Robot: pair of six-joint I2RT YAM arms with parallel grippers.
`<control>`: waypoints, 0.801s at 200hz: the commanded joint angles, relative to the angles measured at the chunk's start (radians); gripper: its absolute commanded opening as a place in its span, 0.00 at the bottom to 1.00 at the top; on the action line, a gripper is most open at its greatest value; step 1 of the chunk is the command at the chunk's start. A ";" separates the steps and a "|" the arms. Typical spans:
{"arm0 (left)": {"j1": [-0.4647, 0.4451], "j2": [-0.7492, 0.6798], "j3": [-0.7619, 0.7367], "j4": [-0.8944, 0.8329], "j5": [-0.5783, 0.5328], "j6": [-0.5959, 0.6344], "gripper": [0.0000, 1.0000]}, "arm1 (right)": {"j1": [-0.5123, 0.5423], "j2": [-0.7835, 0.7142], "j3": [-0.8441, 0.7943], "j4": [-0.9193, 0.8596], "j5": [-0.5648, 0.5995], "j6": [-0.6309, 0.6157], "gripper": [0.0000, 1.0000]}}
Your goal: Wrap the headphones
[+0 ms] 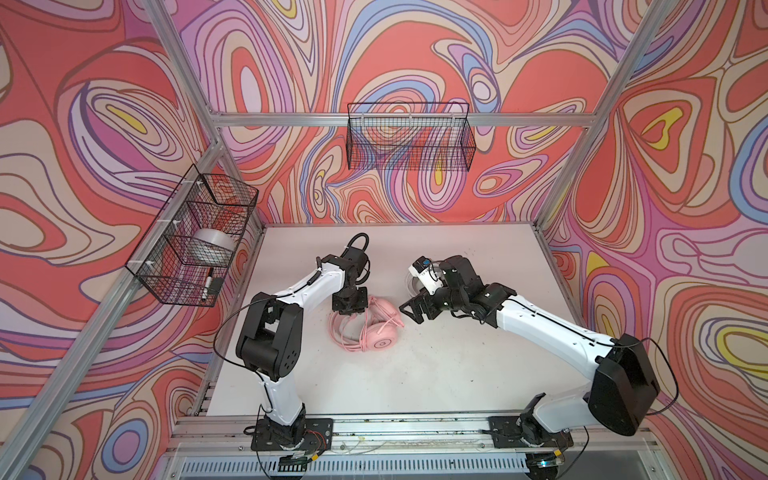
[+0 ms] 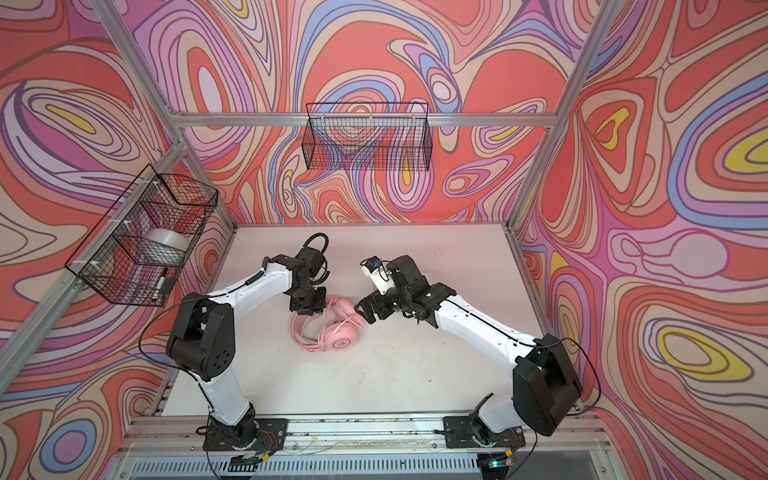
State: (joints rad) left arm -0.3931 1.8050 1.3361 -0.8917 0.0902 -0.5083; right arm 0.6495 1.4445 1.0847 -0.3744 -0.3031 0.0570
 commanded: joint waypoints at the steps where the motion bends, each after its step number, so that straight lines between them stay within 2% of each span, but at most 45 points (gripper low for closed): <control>1: -0.002 -0.007 0.047 -0.053 -0.036 0.001 0.40 | 0.007 0.006 0.027 -0.011 0.015 -0.012 0.99; 15: -0.003 -0.029 0.073 -0.066 -0.052 -0.004 0.45 | 0.007 0.004 0.029 -0.008 0.025 -0.012 0.98; 53: -0.001 -0.097 0.159 -0.104 -0.132 -0.012 0.72 | 0.007 -0.034 0.014 0.022 0.098 0.000 0.99; 75: 0.000 -0.157 0.179 -0.092 -0.210 0.007 0.83 | 0.003 -0.059 0.018 0.013 0.200 0.001 0.98; 97: -0.001 -0.244 0.140 -0.020 -0.304 0.052 0.89 | -0.028 -0.100 0.008 0.015 0.311 0.003 0.98; 111: 0.001 -0.309 0.084 0.040 -0.373 0.082 0.93 | -0.085 -0.126 -0.001 0.015 0.356 0.036 0.98; 133: 0.003 -0.437 -0.050 0.187 -0.488 0.131 0.99 | -0.236 -0.188 -0.042 0.027 0.377 0.111 0.98; 160: 0.036 -0.600 -0.250 0.394 -0.571 0.181 1.00 | -0.408 -0.301 -0.167 0.135 0.469 0.215 0.99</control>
State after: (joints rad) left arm -0.3859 1.2980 1.2152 -0.6987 -0.3401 -0.3962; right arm 0.3538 1.2316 1.0161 -0.3206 0.0429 0.1543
